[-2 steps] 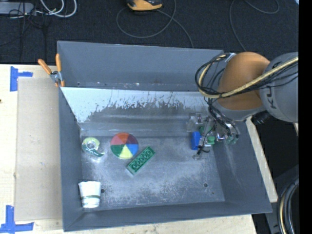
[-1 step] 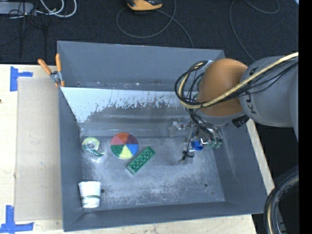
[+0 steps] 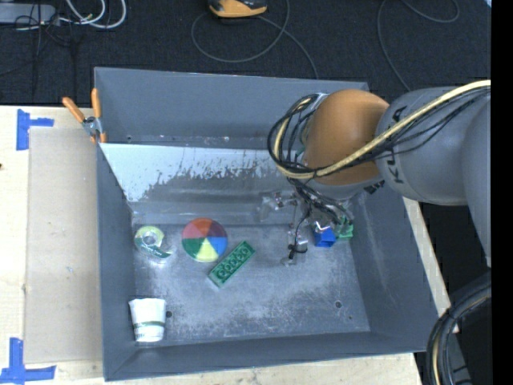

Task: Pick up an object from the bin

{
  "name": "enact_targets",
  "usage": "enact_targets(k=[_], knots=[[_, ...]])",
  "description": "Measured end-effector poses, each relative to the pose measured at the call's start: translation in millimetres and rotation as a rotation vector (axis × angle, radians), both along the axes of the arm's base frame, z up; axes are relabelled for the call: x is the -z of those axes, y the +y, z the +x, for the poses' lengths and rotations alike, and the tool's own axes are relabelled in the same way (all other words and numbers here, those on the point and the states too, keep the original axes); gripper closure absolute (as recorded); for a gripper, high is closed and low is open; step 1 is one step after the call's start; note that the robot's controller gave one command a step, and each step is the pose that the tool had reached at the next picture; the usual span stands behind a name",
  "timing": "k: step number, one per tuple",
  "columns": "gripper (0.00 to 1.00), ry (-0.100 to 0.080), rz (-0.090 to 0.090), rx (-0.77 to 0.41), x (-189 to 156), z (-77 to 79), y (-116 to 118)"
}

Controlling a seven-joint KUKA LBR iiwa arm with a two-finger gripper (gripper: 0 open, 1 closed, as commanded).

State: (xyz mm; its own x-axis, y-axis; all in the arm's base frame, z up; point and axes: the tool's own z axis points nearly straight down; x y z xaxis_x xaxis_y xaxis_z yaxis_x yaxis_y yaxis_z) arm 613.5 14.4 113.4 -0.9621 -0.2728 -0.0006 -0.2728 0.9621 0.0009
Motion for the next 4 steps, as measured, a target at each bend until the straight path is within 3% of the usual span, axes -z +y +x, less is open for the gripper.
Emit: enact_targets(k=[1, 2, 3, 4], knots=[[0.0, 0.003, -0.001, -0.045, -9.5, -9.1, 48.4], [0.0, 0.001, 0.0, -0.277, 28.9, -24.3, 62.9], [1.0, 0.005, 0.001, -0.428, 43.8, -30.6, 79.3], [1.0, 0.005, 0.001, -0.428, 43.8, -30.6, 79.3]])
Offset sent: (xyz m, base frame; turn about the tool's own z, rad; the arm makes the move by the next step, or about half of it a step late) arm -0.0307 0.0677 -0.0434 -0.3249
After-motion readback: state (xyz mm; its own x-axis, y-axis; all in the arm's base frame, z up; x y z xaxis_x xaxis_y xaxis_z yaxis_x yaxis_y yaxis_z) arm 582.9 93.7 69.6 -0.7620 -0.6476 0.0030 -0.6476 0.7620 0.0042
